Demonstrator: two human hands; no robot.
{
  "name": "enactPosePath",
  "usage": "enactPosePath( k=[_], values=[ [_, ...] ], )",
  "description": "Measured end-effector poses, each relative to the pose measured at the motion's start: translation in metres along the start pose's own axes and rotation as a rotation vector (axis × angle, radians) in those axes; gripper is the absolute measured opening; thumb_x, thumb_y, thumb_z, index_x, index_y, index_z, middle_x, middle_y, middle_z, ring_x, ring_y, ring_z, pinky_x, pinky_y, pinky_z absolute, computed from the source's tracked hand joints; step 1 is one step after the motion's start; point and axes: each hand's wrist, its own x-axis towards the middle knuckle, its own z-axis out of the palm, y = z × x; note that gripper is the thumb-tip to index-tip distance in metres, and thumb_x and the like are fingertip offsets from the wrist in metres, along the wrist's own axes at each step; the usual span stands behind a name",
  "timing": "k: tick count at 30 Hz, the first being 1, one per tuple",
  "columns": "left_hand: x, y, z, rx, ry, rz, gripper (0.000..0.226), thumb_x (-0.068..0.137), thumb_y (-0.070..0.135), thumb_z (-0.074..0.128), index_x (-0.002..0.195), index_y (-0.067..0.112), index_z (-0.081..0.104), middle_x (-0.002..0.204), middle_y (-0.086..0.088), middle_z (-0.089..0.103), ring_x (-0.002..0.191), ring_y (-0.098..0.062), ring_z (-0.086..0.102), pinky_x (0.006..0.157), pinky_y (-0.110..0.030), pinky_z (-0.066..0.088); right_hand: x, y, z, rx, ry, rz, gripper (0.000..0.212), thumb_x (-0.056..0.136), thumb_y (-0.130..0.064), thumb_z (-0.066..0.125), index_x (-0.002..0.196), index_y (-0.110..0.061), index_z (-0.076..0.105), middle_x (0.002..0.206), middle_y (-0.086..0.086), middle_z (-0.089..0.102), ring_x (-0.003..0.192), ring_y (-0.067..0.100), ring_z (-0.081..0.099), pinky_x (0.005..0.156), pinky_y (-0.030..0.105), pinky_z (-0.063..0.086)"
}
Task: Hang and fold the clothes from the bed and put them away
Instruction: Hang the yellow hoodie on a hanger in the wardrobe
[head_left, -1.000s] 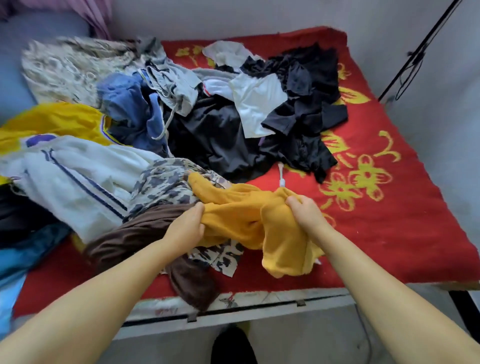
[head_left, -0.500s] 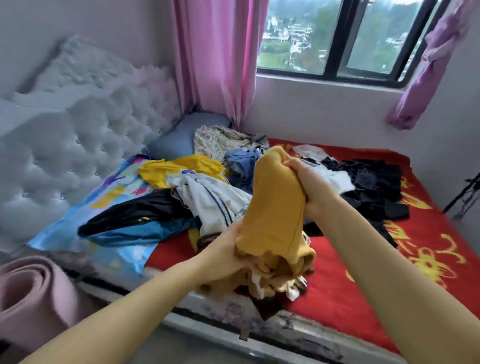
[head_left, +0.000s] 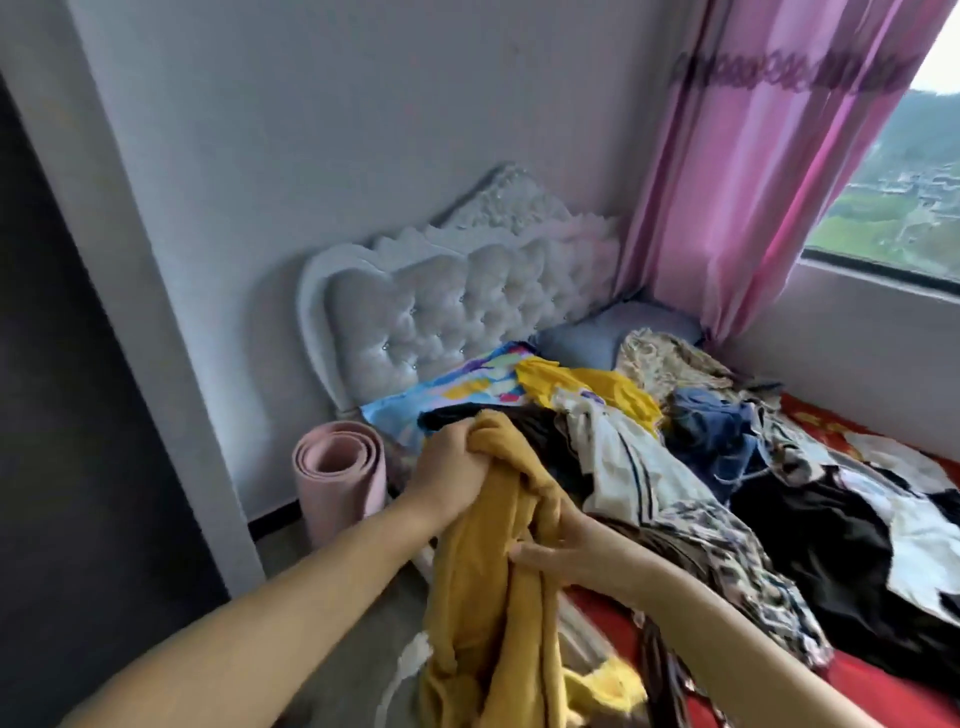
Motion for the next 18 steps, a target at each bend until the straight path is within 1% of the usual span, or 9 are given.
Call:
enactPosePath(
  k=[2,4,7,11,13,14,15,16,18],
  values=[
    [-0.024,-0.007,-0.022,0.102,0.075,-0.066,0.017,0.089,0.015,0.049,0.089,0.015,0.066,0.099,-0.009,0.07,0.102,-0.026,0.063,0.091,-0.035,0.046,0.014,0.002,0.024,-0.174,0.041,-0.029,0.041,0.086,-0.019,0.07,0.123,-0.024,0.054,0.116,0.0,0.065,0.111,0.016,0.061,0.096,0.038,0.05],
    [-0.042,-0.015,-0.047,0.154,0.162,-0.088,0.025,0.084,0.014,0.048,0.094,0.004,0.069,0.101,-0.014,0.07,0.102,-0.029,0.063,0.094,-0.036,0.046,0.026,-0.003,0.039,-0.32,0.098,-0.022,0.014,0.086,-0.014,0.06,0.097,-0.02,0.066,0.098,0.002,0.07,0.098,0.021,0.065,0.089,0.041,0.052],
    [-0.087,-0.026,-0.1,0.16,0.284,-0.257,0.021,0.092,0.013,0.05,0.095,0.02,0.07,0.092,0.007,0.072,0.09,-0.014,0.064,0.079,-0.022,0.049,0.036,-0.029,0.075,-0.311,0.052,-0.046,0.017,0.087,-0.017,0.054,0.082,-0.028,0.065,0.085,-0.006,0.069,0.086,0.014,0.066,0.081,0.033,0.054],
    [-0.151,-0.039,-0.181,0.362,0.483,-0.315,0.02,0.096,0.018,0.047,0.1,0.024,0.065,0.099,0.001,0.069,0.093,-0.02,0.062,0.081,-0.035,0.052,0.045,-0.099,0.132,-0.281,-0.058,-0.179,0.014,0.085,-0.028,0.058,0.077,-0.033,0.068,0.073,-0.017,0.068,0.075,-0.001,0.063,0.062,0.013,0.048],
    [-0.181,-0.043,-0.213,0.418,0.614,-0.295,0.014,0.096,0.026,0.05,0.106,0.026,0.059,0.095,0.006,0.064,0.09,-0.019,0.062,0.073,-0.035,0.053,0.05,-0.135,0.16,-0.274,-0.129,-0.221,0.011,0.085,-0.033,0.059,0.089,-0.03,0.069,0.085,-0.012,0.07,0.085,0.005,0.065,0.071,0.019,0.053],
    [-0.195,-0.045,-0.223,0.417,0.686,-0.268,0.023,0.094,0.035,0.053,0.116,0.028,0.053,0.099,0.011,0.06,0.093,-0.016,0.061,0.07,-0.028,0.05,0.051,-0.151,0.172,-0.235,-0.167,-0.208,0.018,0.085,-0.036,0.06,0.098,-0.026,0.067,0.093,-0.005,0.07,0.091,0.013,0.066,0.081,0.029,0.056],
    [-0.212,-0.048,-0.23,0.406,0.751,-0.253,0.048,0.089,0.049,0.056,0.131,0.031,0.042,0.107,0.015,0.055,0.1,-0.011,0.058,0.074,-0.023,0.047,0.054,-0.169,0.186,-0.181,-0.199,-0.182,0.023,0.085,-0.038,0.062,0.104,-0.025,0.064,0.099,0.0,0.069,0.095,0.02,0.065,0.087,0.038,0.055],
    [-0.227,-0.05,-0.232,0.397,0.78,-0.26,0.075,0.08,0.064,0.056,0.143,0.036,0.026,0.122,0.017,0.049,0.111,-0.006,0.051,0.084,-0.023,0.045,0.055,-0.184,0.199,-0.128,-0.217,-0.155,0.024,0.085,-0.039,0.064,0.105,-0.026,0.061,0.1,0.001,0.067,0.096,0.023,0.064,0.089,0.042,0.054],
    [-0.25,-0.057,-0.23,0.403,0.729,-0.32,0.109,0.064,0.083,0.056,0.146,0.048,-0.009,0.147,0.018,0.027,0.125,-0.004,0.034,0.098,-0.036,0.038,0.061,-0.212,0.224,-0.048,-0.233,-0.133,0.022,0.083,-0.039,0.068,0.098,-0.03,0.055,0.098,0.0,0.064,0.092,0.022,0.063,0.078,0.038,0.056]
  ],
)
